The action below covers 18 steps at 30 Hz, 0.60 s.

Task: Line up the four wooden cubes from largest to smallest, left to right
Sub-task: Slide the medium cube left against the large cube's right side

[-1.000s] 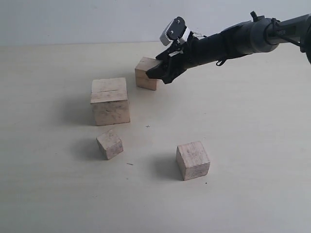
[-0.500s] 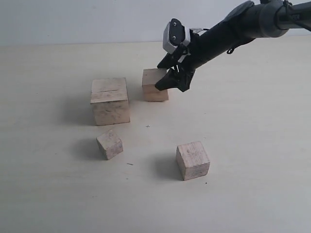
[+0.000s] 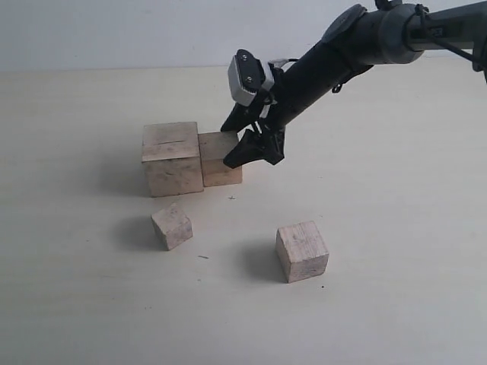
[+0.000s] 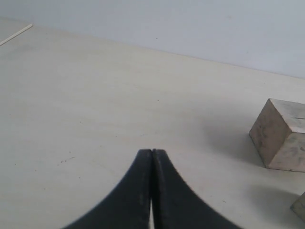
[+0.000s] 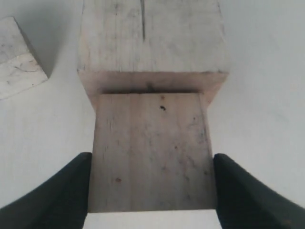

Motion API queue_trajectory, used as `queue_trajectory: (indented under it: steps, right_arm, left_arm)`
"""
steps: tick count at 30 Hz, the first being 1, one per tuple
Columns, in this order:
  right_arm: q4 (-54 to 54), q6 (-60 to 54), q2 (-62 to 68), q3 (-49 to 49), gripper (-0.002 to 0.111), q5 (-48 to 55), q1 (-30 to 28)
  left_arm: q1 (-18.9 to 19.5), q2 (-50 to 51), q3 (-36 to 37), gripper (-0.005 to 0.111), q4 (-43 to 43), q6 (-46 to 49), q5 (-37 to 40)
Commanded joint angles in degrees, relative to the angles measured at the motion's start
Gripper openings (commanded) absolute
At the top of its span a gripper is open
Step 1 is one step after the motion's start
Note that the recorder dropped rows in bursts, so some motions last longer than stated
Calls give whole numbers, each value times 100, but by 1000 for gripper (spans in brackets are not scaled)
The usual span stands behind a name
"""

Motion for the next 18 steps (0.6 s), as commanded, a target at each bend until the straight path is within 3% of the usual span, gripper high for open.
queue_trajectory:
  steps: [1, 18]
  right_arm:
    - [-145, 27, 83, 31, 0, -190, 233]
    - [-439, 1213, 83, 31, 0, -48, 322]
  left_arm:
    - [-37, -25, 2, 0, 11, -12, -27]
    - [-37, -25, 2, 0, 11, -12, -27]
